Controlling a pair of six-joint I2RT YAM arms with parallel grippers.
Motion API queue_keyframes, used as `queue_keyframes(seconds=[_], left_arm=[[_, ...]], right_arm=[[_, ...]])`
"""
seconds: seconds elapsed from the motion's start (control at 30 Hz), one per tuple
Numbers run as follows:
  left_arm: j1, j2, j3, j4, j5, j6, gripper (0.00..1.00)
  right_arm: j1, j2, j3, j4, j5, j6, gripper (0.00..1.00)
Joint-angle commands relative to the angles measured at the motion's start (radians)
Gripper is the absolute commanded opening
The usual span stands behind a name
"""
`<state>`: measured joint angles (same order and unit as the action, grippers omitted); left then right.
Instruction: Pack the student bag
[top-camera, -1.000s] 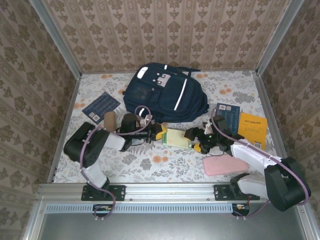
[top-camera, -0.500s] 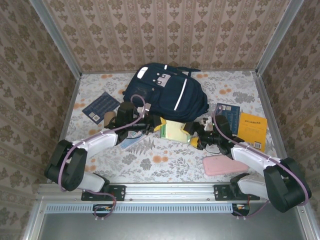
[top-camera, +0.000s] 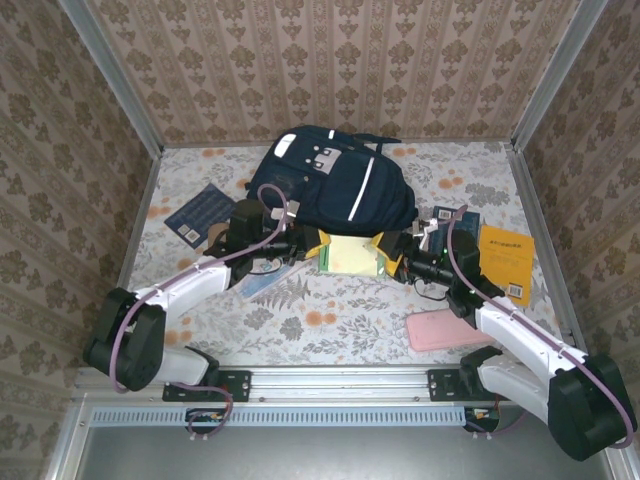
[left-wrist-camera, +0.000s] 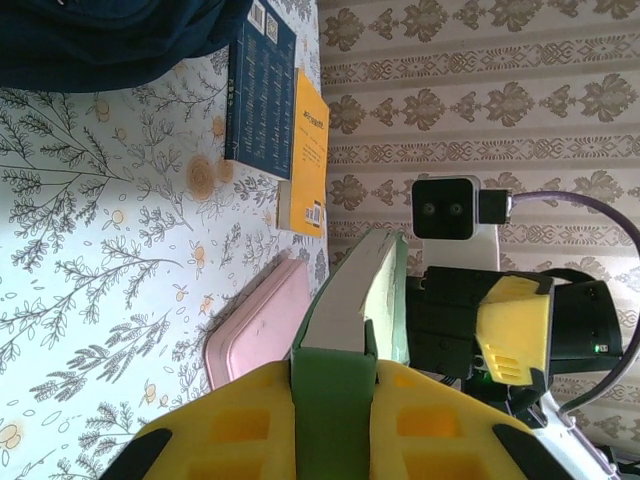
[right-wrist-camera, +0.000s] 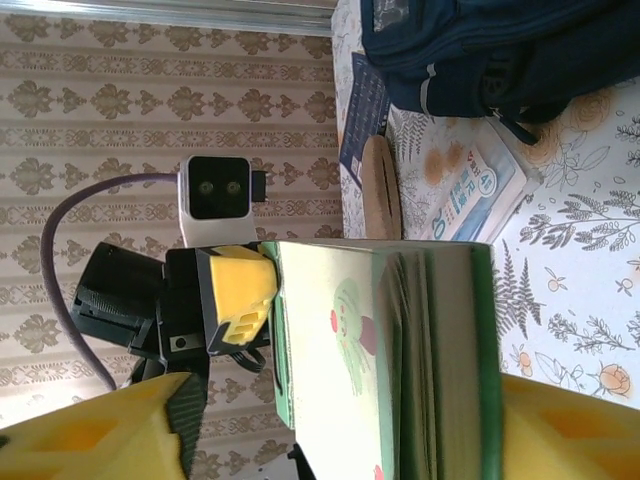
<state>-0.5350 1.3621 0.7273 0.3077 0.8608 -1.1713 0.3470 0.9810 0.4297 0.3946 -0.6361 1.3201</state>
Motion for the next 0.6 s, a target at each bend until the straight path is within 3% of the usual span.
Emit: queue_keyframes(seconds=[0.0, 0.2, 0.27, 0.33, 0.43, 0.57], left_arm=[[-0.009, -0.015, 0.039, -0.066, 0.012, 0.065, 0.01], [-0.023, 0.006, 0.073, -0.104, 0.005, 0.104, 0.03], [-0.025, 0.025, 0.093, -0.119, 0.002, 0.117, 0.06], [-0.021, 0.043, 0.135, -0.188, -0.007, 0.170, 0.18], [-0.016, 0.086, 0.268, -0.426, -0.084, 0.352, 0.42], [-0.016, 0.222, 0.482, -0.629, -0.162, 0.532, 0.51]], right_arm=[[0.015, -0.015, 0.018, 0.073, -0.038, 0.017, 0.61], [0.028, 0.000, 0.024, 0.068, -0.027, 0.022, 0.36], [0.026, 0.008, 0.023, 0.052, -0.022, 0.017, 0.22], [0.021, -0.007, 0.029, -0.028, 0.005, -0.018, 0.10], [-0.014, -0.079, 0.077, -0.306, 0.109, -0.145, 0.00], [-0.061, -0.159, 0.171, -0.649, 0.315, -0.338, 0.00]])
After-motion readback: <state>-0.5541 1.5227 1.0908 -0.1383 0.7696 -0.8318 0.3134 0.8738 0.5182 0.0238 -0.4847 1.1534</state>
